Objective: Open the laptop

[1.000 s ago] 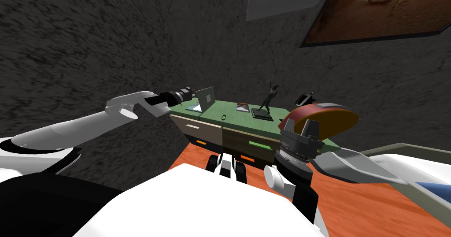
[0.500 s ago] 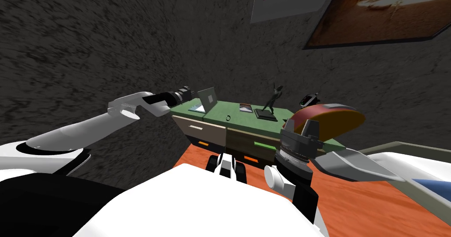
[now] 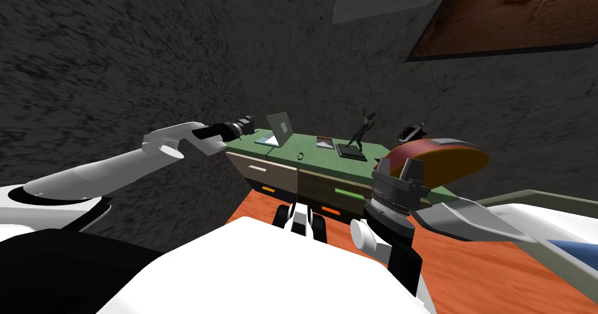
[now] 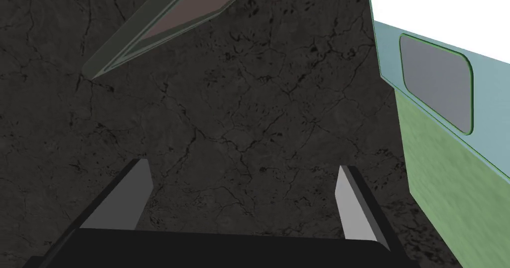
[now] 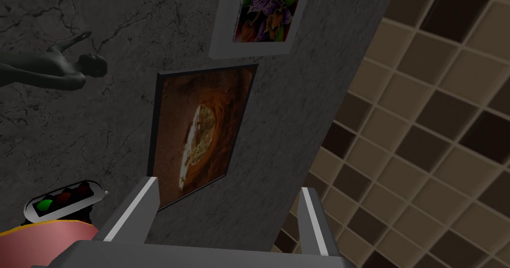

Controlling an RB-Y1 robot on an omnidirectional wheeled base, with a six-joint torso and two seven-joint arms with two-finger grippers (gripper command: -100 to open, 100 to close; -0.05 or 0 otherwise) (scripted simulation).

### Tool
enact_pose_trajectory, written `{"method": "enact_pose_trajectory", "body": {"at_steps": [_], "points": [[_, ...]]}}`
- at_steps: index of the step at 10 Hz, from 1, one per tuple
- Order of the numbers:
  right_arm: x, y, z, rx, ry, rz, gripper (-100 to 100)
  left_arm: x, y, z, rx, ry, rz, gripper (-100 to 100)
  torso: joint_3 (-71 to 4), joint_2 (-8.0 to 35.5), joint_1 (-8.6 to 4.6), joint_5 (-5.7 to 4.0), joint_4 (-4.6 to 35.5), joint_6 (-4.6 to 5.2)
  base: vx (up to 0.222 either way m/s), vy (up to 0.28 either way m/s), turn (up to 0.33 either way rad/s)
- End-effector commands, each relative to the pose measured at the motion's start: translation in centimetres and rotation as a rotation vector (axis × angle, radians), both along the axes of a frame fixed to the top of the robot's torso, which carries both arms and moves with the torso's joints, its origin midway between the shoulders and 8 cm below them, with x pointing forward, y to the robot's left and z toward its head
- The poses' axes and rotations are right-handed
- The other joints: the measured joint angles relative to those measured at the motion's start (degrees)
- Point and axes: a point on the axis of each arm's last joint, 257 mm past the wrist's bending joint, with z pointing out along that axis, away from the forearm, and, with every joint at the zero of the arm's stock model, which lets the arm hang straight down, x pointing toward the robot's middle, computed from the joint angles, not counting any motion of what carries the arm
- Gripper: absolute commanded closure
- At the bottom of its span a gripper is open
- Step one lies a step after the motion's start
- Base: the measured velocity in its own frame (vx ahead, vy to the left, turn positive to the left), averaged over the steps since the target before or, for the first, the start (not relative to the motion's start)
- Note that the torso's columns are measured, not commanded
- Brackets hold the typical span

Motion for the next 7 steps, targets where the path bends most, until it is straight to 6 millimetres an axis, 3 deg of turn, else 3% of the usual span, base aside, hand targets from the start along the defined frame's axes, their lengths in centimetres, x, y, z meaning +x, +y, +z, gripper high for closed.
{"method": "enact_pose_trajectory", "body": {"at_steps": [1, 7], "points": [[0.0, 0.0, 0.0, 0.0, 0.0, 0.0, 0, 0.1, 0.7, -0.9, -0.062, 0.003, 0.008, 100, -0.1, -0.1, 0.11, 0.06, -0.1, -0.02, -0.017, 0.022, -0.041], [0.0, 0.0, 0.0, 0.0, 0.0, 0.0, 0, 0.5, 2.7, -3.8, -0.247, 0.01, 0.03, 100, -0.1, -0.2, -0.08, 0.0, -0.1, -0.01, -0.016, 0.041, -0.032]]}}
